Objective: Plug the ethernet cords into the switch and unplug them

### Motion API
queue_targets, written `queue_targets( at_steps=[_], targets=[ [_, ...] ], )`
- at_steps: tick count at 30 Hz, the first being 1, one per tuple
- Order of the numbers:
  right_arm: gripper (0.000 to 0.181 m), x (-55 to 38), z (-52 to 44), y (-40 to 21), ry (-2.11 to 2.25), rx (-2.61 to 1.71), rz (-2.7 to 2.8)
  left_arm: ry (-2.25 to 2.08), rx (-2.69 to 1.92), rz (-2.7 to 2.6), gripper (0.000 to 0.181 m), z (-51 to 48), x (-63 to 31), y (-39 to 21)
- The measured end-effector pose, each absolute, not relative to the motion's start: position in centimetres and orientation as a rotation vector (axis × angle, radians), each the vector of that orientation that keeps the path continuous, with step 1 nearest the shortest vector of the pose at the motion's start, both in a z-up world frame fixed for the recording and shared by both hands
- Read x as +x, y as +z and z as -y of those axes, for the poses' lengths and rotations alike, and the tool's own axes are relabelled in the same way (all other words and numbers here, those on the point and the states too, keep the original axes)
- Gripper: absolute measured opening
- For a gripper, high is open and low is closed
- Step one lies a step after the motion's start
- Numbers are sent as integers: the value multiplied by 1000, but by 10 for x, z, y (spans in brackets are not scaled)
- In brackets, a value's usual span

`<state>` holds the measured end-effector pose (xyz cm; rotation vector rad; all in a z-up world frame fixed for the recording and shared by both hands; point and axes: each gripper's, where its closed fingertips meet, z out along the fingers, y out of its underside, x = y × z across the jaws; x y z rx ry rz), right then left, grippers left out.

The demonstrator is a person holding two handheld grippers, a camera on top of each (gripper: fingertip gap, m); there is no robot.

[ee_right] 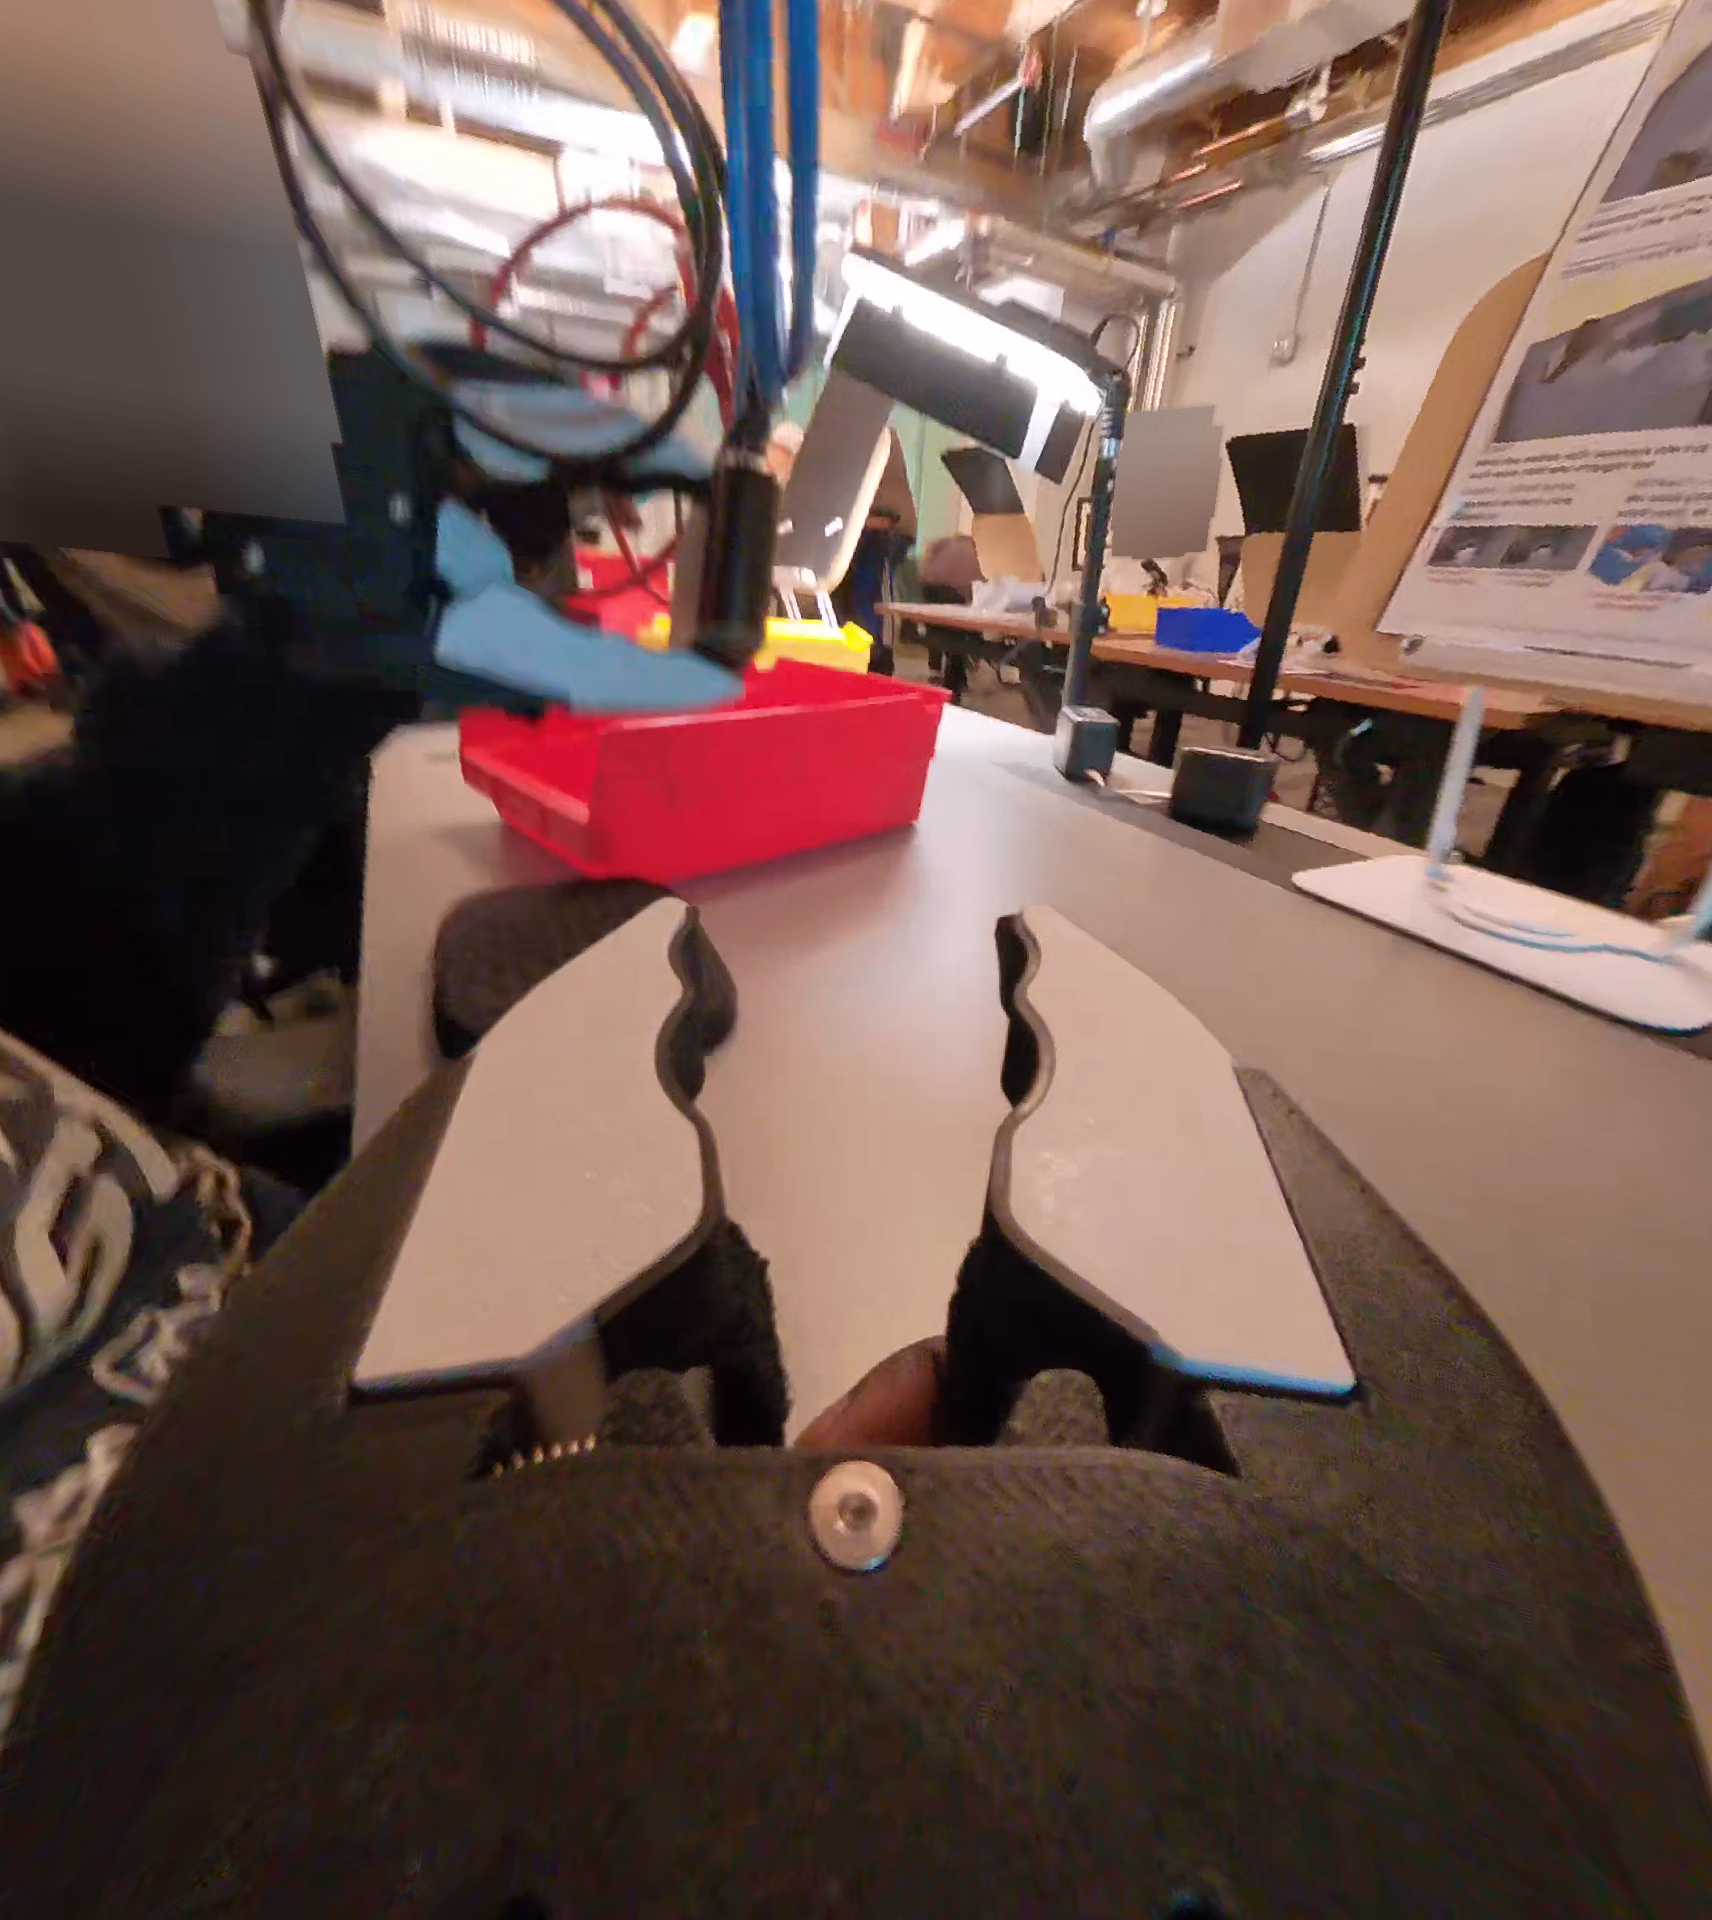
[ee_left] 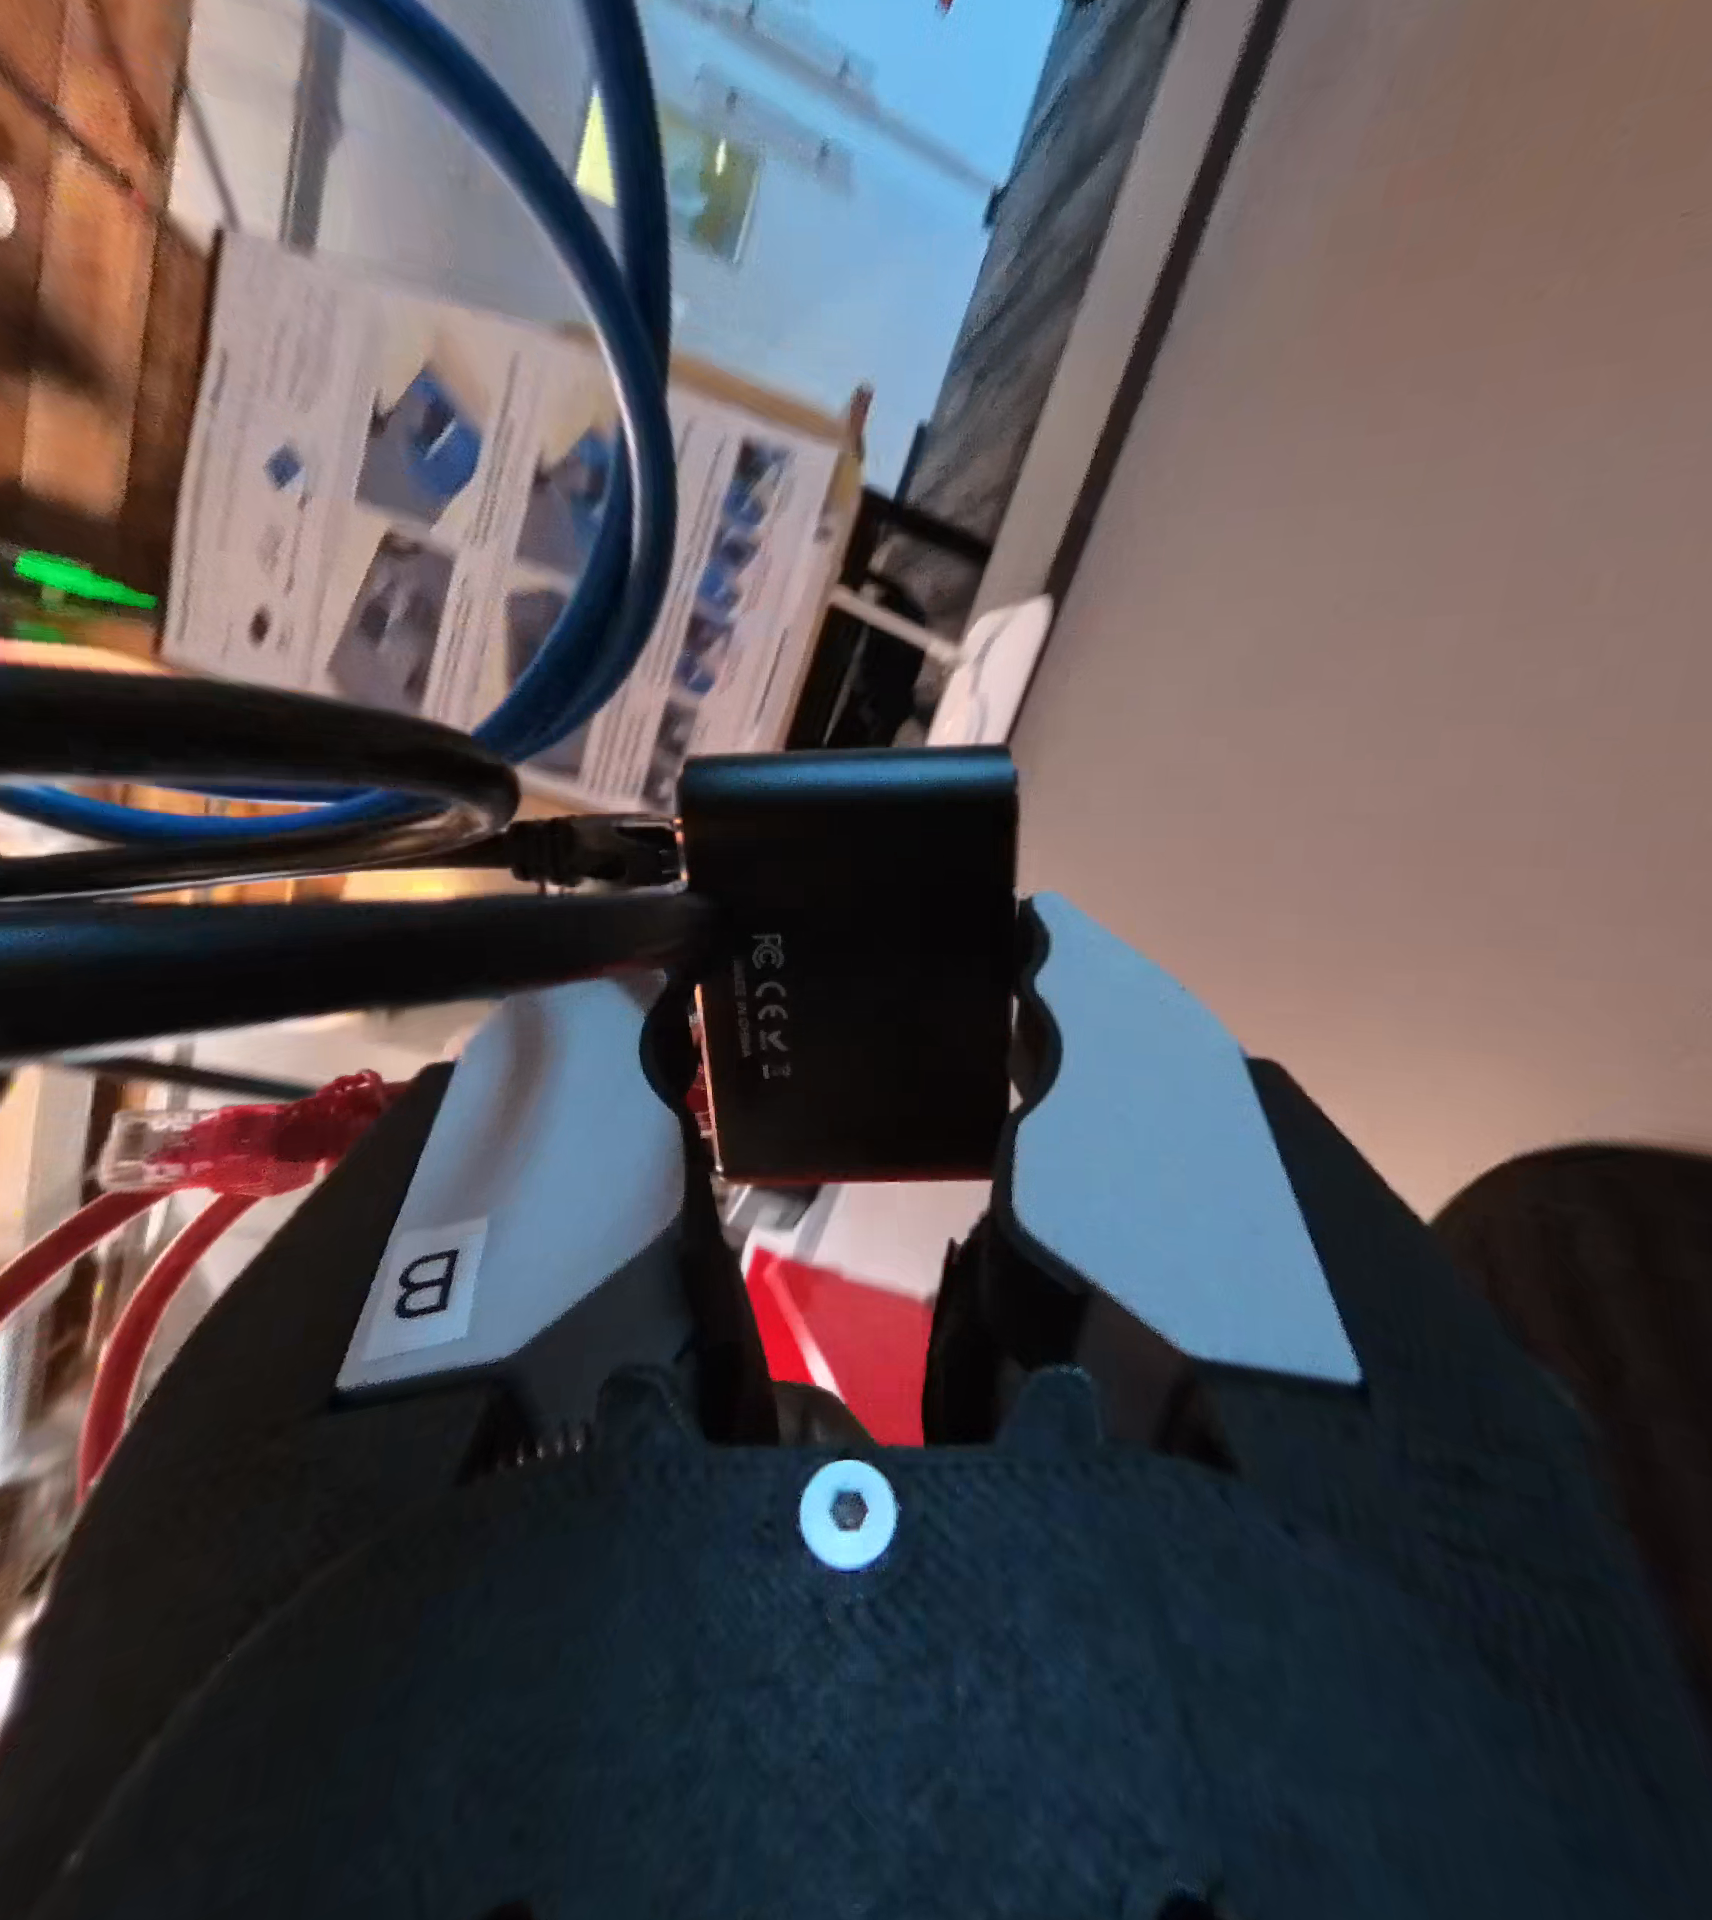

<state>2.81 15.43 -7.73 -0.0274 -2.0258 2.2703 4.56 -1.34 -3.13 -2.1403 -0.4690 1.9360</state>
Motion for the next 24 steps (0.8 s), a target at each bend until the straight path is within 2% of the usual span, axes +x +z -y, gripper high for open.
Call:
queue_targets(
  at_steps=[8, 9, 10, 15, 18, 21, 24],
  targets=[
    [59, 49, -106, -90, 2387, -129, 2173, 1697, -2264, 113, 58, -107, 34, -92],
    [53, 50, -104, -91, 2412, -144, 2187, 1674, -2294, 55, 59, -116, 36, -98],
    [34, 51, -103, -92, 2431, -159, 2203, 1659, -2319, -3, 59, -124, 37, -103],
    [25, 48, -109, -86, 2602, -271, 2191, 1699, -2338, -89, 59, -134, 35, -101],
    [24, 33, -121, -75, 2755, -413, 2064, 1715, -2169, -45, 64, -143, 41, -80],
    [23, 18, -138, -60, 2911, -515, 1901, 1635, -1718, 114, 56, -148, 59, -44],
    [25, 16, -145, -53, 2979, -530, 1827, 1133, -1278, 407, 50, -143, 72, -39]
  ],
)
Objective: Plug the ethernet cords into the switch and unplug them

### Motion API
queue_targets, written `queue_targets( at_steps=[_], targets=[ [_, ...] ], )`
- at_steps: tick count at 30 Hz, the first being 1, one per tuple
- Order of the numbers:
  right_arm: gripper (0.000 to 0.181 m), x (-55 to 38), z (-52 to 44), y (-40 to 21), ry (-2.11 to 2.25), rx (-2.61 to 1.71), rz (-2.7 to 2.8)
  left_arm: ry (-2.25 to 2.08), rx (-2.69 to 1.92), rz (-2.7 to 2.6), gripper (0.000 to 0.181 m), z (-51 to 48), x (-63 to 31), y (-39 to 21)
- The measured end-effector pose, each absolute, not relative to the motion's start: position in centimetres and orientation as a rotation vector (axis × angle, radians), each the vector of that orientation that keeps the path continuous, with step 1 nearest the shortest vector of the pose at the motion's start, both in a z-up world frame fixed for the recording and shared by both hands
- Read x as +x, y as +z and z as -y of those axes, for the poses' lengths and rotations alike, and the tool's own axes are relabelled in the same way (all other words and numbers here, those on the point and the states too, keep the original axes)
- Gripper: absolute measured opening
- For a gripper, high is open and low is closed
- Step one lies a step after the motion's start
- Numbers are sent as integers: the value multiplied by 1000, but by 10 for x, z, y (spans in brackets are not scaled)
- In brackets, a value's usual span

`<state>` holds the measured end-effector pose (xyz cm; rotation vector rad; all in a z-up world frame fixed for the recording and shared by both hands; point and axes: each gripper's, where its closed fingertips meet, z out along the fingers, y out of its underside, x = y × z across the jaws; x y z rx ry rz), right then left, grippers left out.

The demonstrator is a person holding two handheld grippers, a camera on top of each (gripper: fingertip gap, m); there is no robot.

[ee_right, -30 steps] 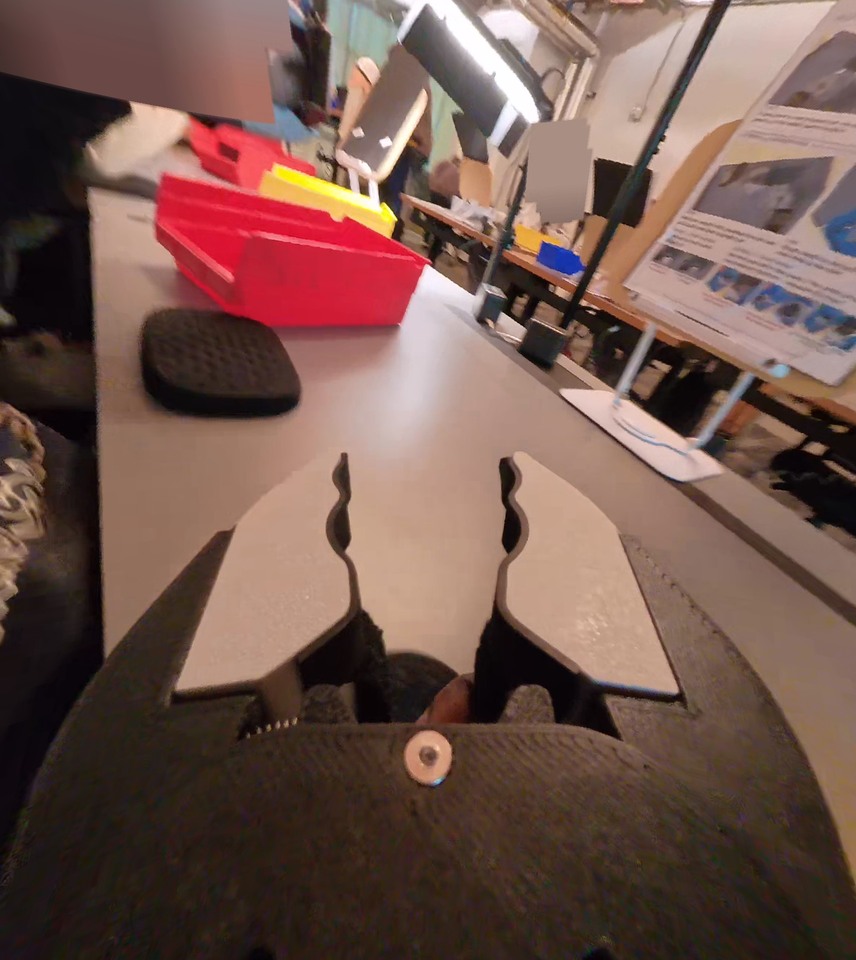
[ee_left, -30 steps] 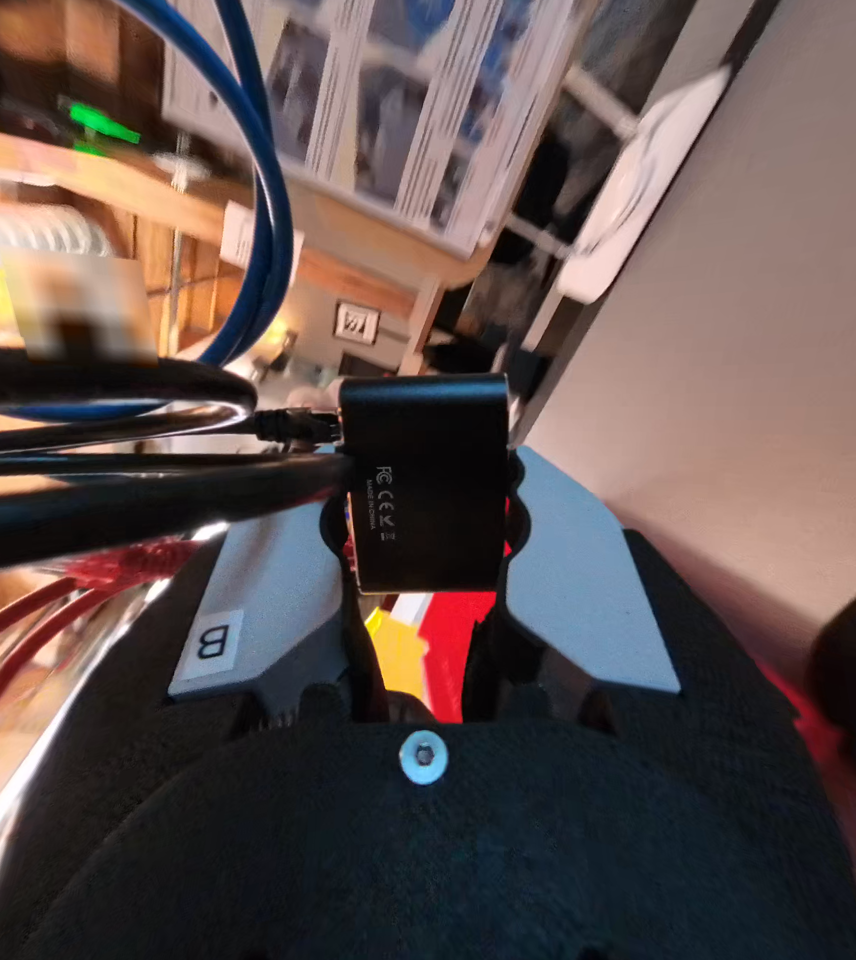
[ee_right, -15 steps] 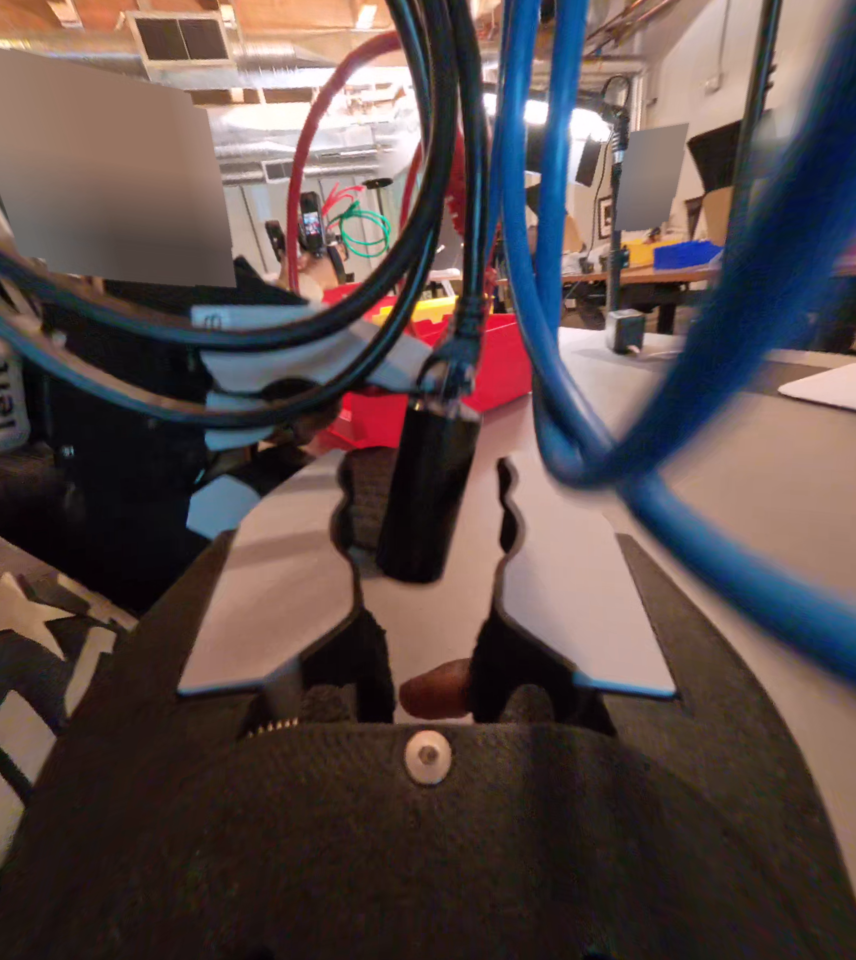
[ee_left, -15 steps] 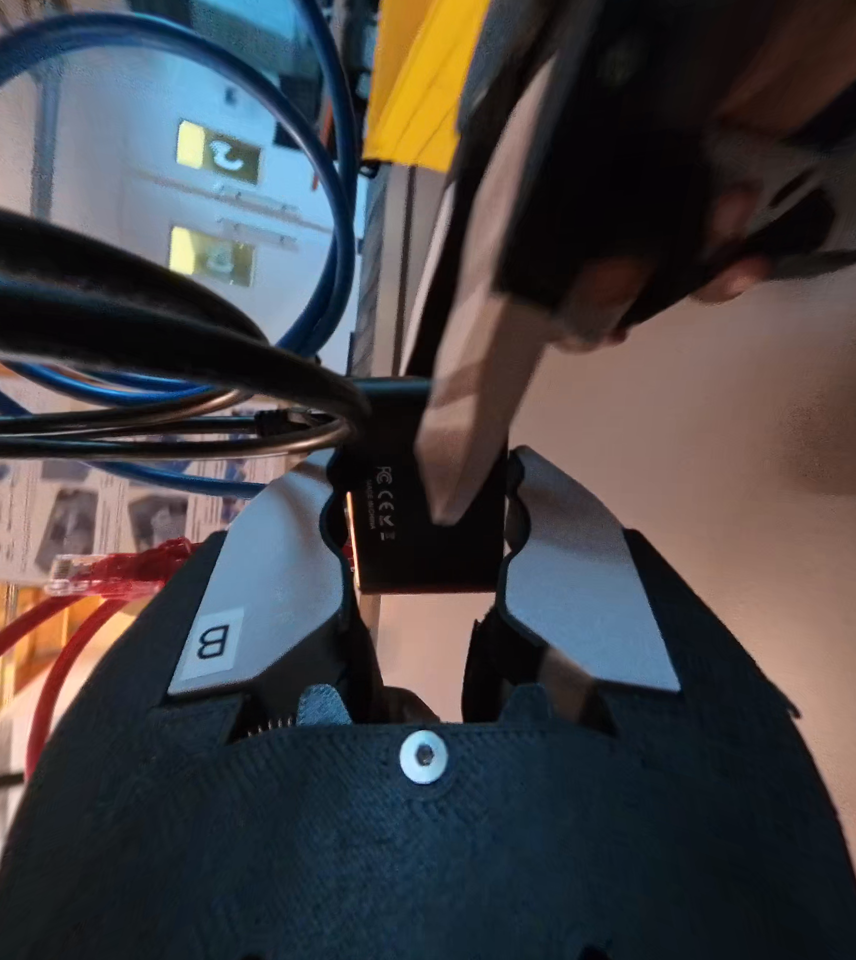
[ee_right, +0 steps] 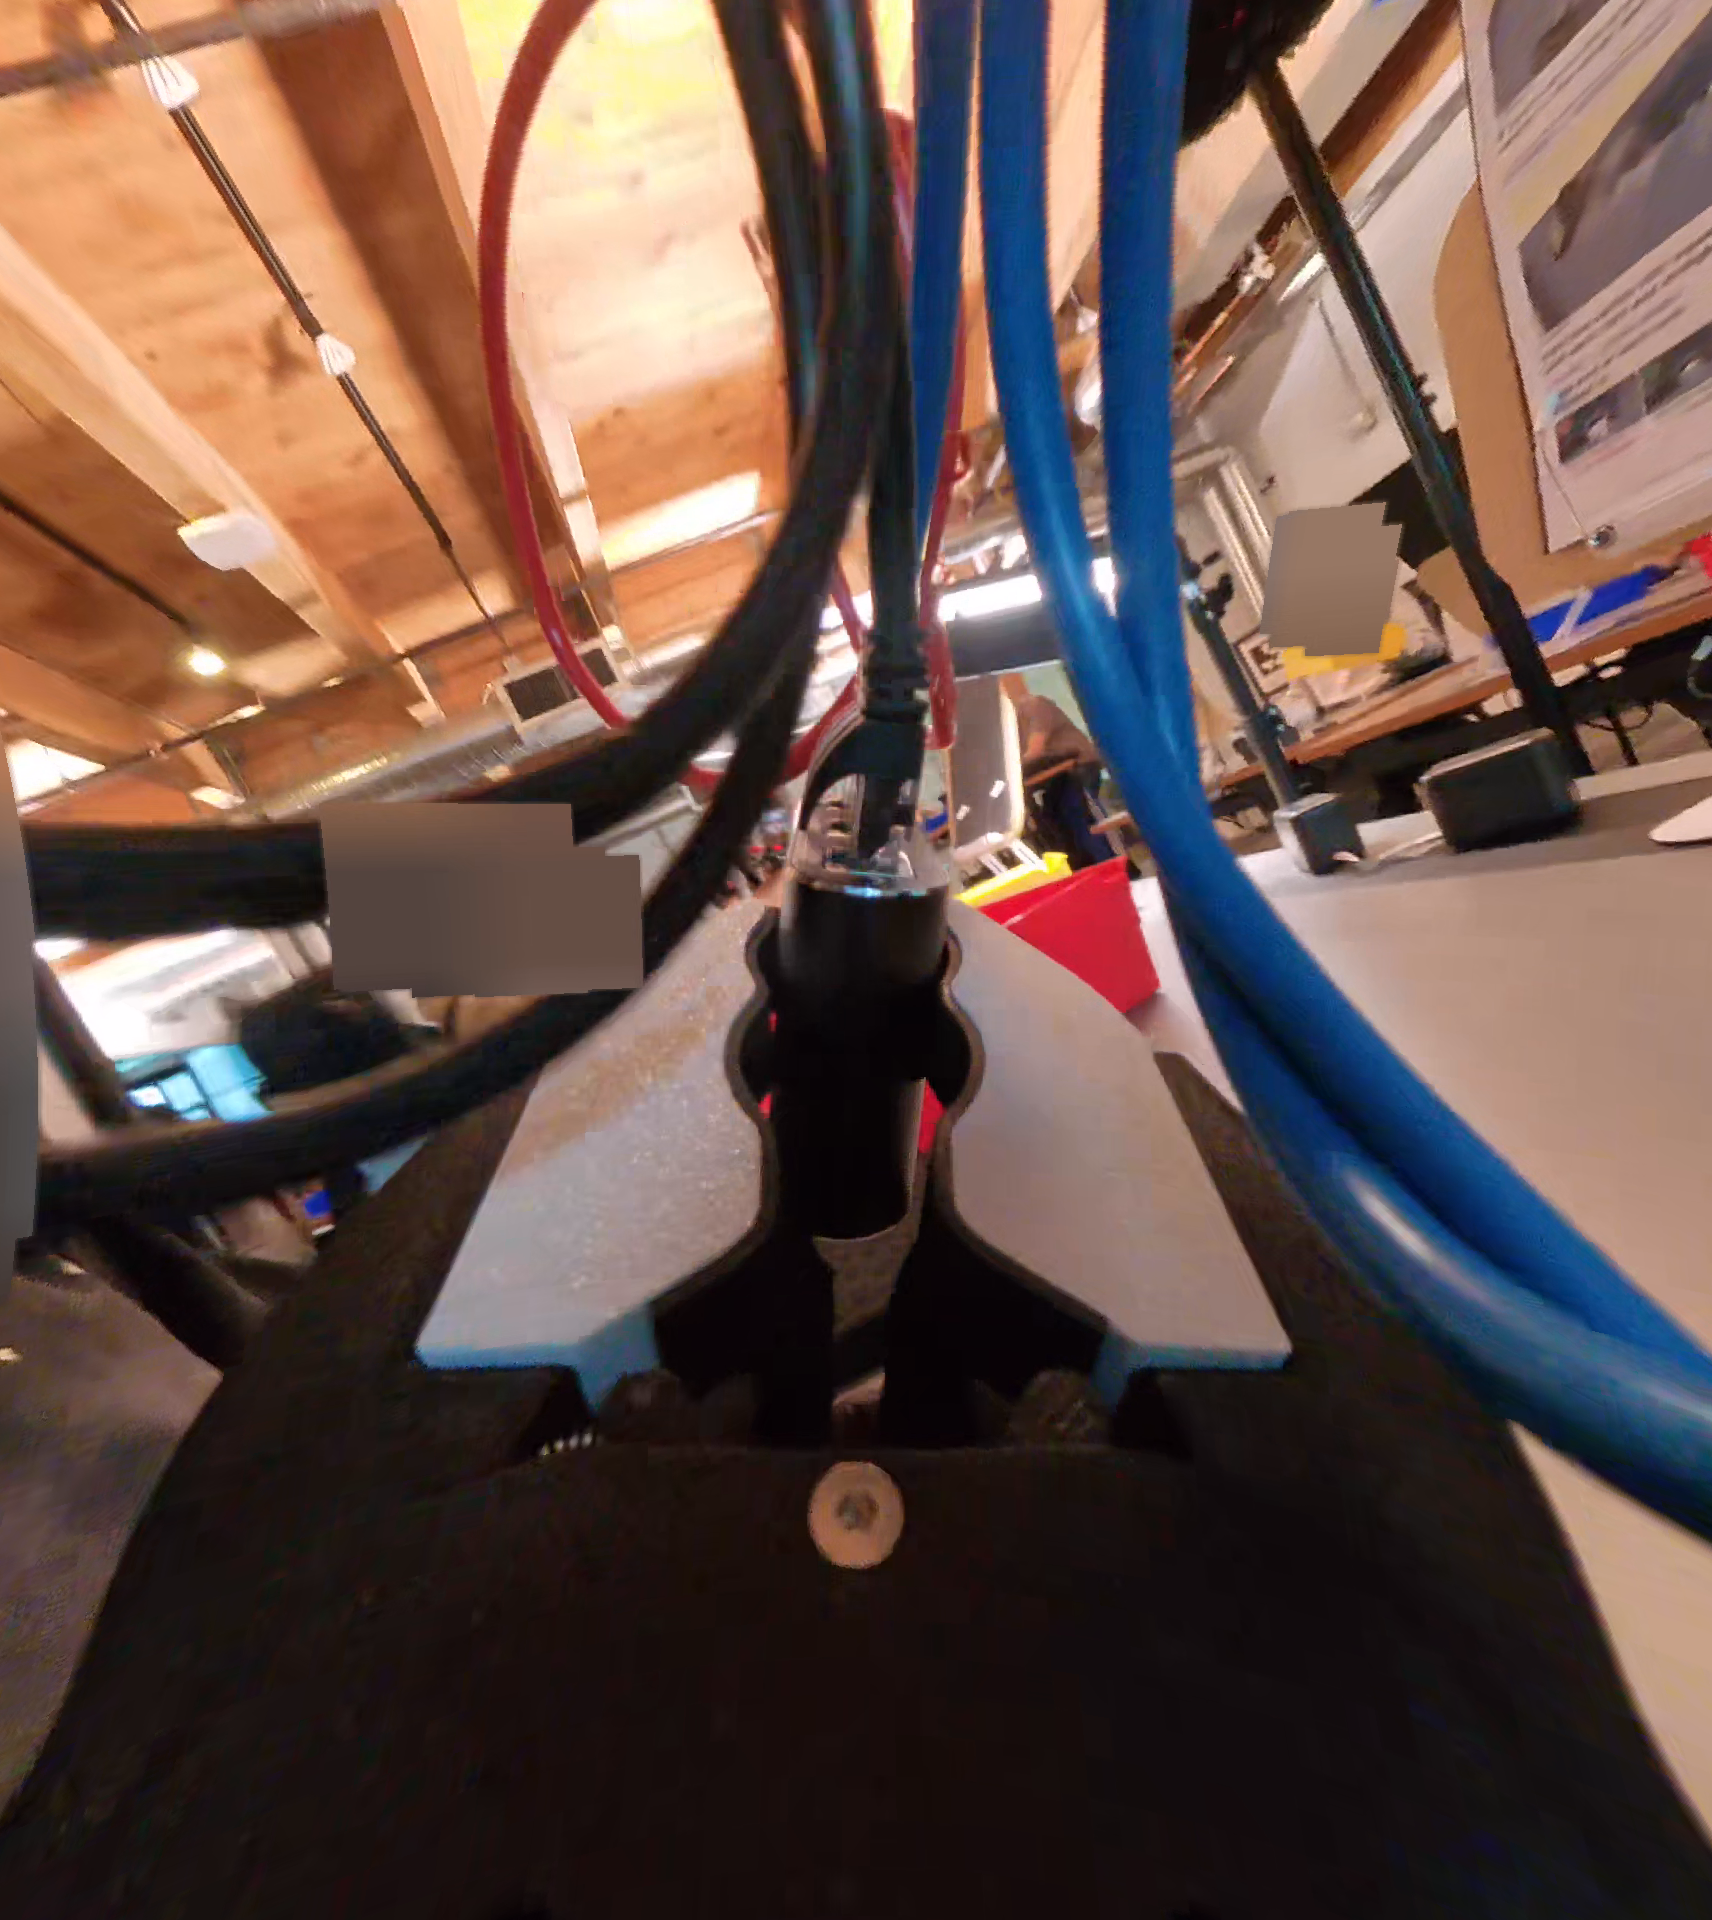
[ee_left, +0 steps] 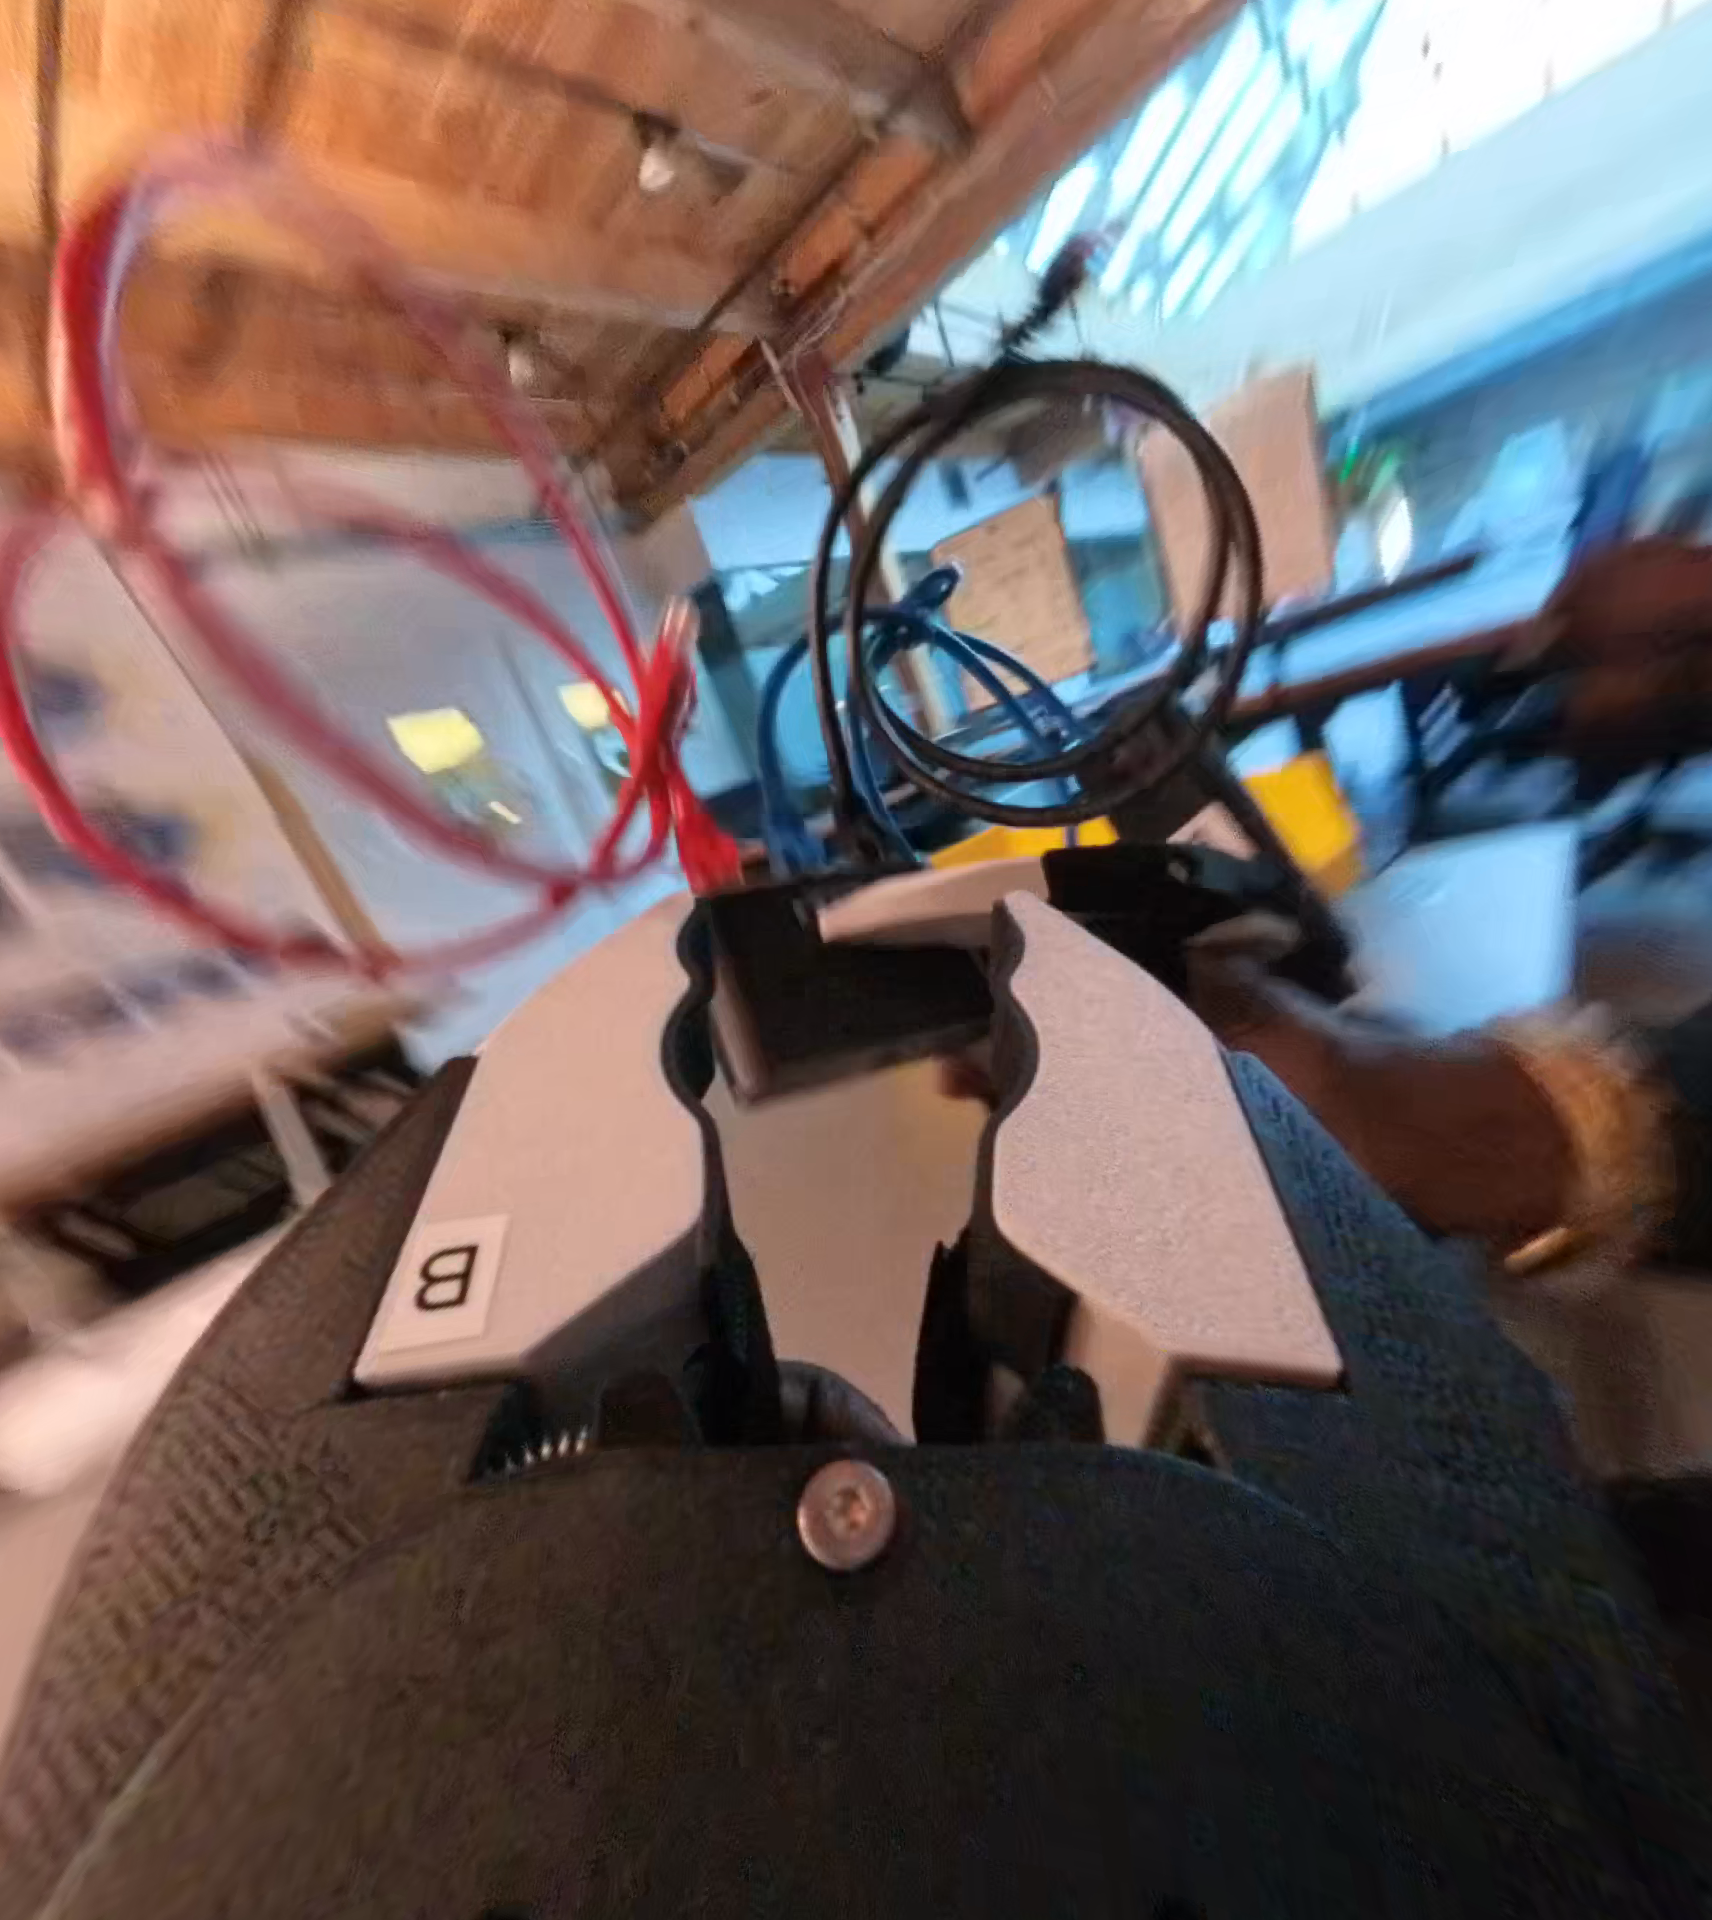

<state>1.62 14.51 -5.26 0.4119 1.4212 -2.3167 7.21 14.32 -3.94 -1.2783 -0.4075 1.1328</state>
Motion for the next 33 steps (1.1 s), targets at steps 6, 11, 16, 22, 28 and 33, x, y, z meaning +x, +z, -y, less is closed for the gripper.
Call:
queue_targets(
  at_steps=[6, 11, 16, 22, 28, 33],
  targets=[
    [25, 41, -131, -53, -2218, 343, -1383, 237, -1083, 672, 60, -163, 55, -79],
    [25, 50, -123, -59, -2146, 280, -1505, 128, -935, 648, 25, -146, 54, -74],
    [22, 29, -142, -52, -2211, 310, -1517, 136, -970, 676, 24, -131, 52, -79],
    [14, 36, -139, -56, -2148, 304, -1429, 92, -1070, 599, 30, -144, 60, -78],
    [14, 53, -128, -62, -2077, 246, -1498, 129, -1145, 576, 31, -145, 64, -82],
    [20, 53, -134, -68, -1991, 191, -1580, 37, -1143, 576, 29, -138, 68, -85]
  ],
)
